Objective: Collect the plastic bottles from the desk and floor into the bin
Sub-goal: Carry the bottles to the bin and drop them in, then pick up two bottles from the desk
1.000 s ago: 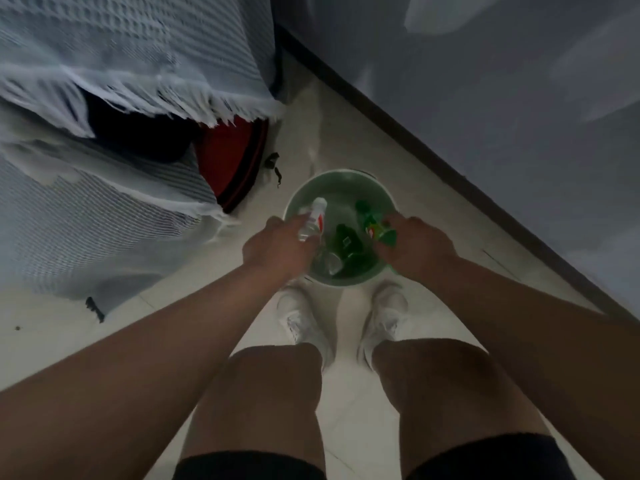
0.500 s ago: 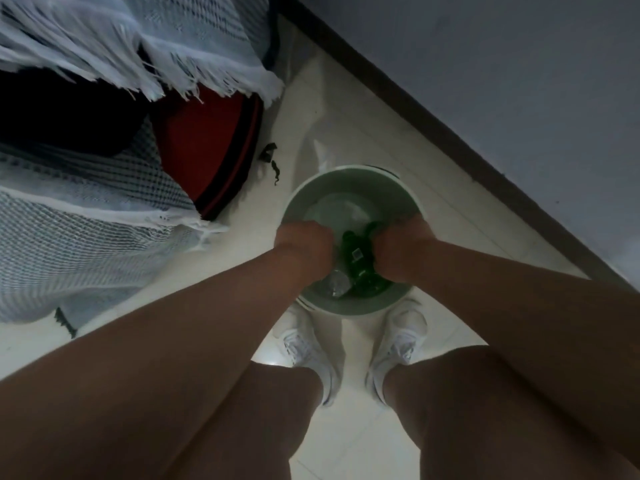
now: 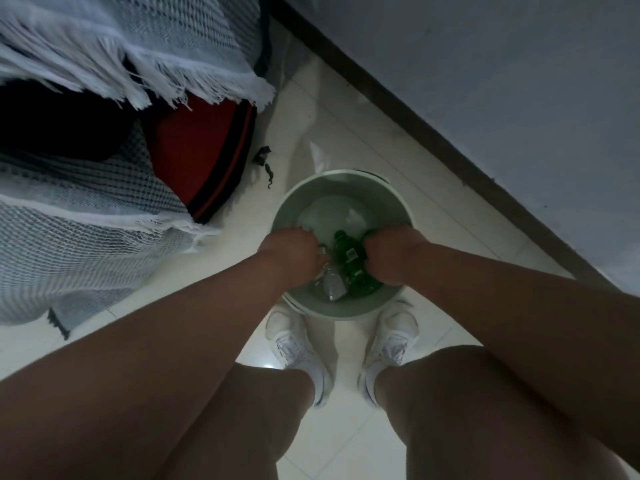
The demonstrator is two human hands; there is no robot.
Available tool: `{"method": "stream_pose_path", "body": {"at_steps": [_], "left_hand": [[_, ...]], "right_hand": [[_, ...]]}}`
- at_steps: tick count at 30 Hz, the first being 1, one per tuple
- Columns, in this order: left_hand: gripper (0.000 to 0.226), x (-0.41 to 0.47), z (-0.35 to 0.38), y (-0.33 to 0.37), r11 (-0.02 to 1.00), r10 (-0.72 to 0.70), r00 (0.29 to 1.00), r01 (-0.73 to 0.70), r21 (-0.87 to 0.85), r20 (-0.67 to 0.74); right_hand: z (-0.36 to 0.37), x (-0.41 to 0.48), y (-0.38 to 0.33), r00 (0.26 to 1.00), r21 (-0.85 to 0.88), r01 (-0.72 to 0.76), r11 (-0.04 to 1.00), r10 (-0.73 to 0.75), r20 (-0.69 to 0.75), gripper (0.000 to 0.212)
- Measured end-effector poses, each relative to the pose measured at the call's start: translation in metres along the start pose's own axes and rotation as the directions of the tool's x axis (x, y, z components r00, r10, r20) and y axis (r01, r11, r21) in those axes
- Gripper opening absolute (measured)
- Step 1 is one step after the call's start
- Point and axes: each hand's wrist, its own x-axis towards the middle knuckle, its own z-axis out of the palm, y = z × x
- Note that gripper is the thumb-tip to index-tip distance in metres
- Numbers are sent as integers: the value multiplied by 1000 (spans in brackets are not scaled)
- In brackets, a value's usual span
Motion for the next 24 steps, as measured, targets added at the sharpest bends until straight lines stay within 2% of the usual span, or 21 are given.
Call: {"method": "stream_pose_path", "body": {"at_steps": [3, 6, 9, 11, 14, 17, 22, 24], "left_hand": [[40, -31, -13, 0, 999, 24, 1000, -24, -22, -18], [36, -77, -32, 3, 989, -9, 999, 3, -146, -37], [38, -142, -60, 5, 929, -123, 992, 103, -356, -34], [38, -192, -80, 7, 870, -193, 981, 158, -467, -28], [35, -283, -117, 15, 784, -220, 975, 185, -592, 12], [31, -371, -152, 23, 700, -227, 973, 189, -689, 37], [23, -467, -203, 25, 562, -264, 963, 201, -802, 56], [22, -483, -218, 23, 552, -251, 967, 188, -812, 53]], "right_hand": [[-6, -27, 2, 998, 136, 1, 991, 9, -69, 25], [-11, -73, 5, 992, 255, -30, 967, 61, -114, 29], [-23, -137, 5, 988, 302, -65, 951, 103, -113, 35], [-33, -188, 3, 983, 402, -96, 911, 149, -104, 39], [-62, -282, -3, 979, 623, -94, 777, 187, -85, 33], [-86, -374, -8, 969, 821, -94, 563, 243, -55, 27], [-99, -490, -21, 911, 950, -143, 278, 413, 16, 20], [-91, -519, -30, 878, 972, -152, 178, 475, 50, 18]]}}
